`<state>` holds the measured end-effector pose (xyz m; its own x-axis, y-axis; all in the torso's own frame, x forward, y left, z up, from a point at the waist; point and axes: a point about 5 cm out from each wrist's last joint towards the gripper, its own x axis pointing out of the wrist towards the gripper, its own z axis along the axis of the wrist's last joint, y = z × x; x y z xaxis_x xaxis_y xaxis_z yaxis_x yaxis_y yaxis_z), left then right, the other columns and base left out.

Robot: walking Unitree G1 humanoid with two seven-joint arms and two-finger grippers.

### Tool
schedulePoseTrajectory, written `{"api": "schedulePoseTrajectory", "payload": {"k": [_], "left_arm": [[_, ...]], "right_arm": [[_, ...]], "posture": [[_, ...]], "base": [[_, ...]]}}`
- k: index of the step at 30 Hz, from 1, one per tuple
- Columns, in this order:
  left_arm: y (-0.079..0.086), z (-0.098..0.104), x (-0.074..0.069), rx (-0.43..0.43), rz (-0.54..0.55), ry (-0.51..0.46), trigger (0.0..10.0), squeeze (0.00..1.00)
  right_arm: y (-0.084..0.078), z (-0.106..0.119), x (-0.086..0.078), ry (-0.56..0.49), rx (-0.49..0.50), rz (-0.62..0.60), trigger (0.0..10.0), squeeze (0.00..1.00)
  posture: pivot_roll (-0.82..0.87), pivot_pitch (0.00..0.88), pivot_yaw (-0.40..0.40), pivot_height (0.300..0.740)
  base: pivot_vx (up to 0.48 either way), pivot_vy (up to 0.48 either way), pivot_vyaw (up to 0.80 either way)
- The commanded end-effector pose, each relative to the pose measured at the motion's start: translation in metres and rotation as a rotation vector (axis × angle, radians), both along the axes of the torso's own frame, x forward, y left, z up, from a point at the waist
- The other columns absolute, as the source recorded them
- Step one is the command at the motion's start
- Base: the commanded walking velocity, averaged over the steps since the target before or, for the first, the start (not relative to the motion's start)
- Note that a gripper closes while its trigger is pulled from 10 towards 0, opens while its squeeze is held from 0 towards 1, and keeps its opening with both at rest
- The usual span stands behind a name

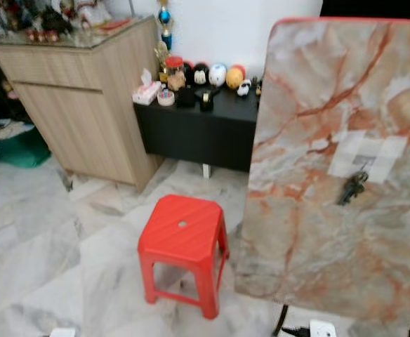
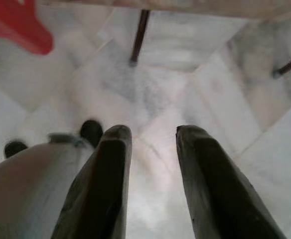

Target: Hang keys on a hook

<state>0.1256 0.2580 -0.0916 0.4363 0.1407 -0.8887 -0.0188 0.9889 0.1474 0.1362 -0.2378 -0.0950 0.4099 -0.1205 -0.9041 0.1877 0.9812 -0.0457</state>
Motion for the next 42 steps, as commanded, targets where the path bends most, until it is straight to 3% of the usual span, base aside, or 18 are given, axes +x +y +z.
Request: {"api": "schedulePoseTrajectory", "payload": {"k": [1, 42], "left_arm": [[0.0015, 0.0007, 0.0011, 0.015, -0.027, 0.011, 10.0, 0.0], [0.0033, 0.0014, 0.0013, 0.024, -0.04, 0.01, 10.0, 0.0]], "right_arm": [[-0.0031, -0.0002, -0.0029, 0.01, -0.01, 0.001, 10.0, 0.0], [-0.0017, -0.0009, -0.0037, 0.018, -0.015, 0.003, 10.0, 0.0]], "posture": [[-0.02, 0.0, 0.036, 0.737], [-0.02, 0.0, 0.03, 0.737]], "base": [[0.0, -0.48, 0.0], [0.0, -0.48, 0.0]]}}
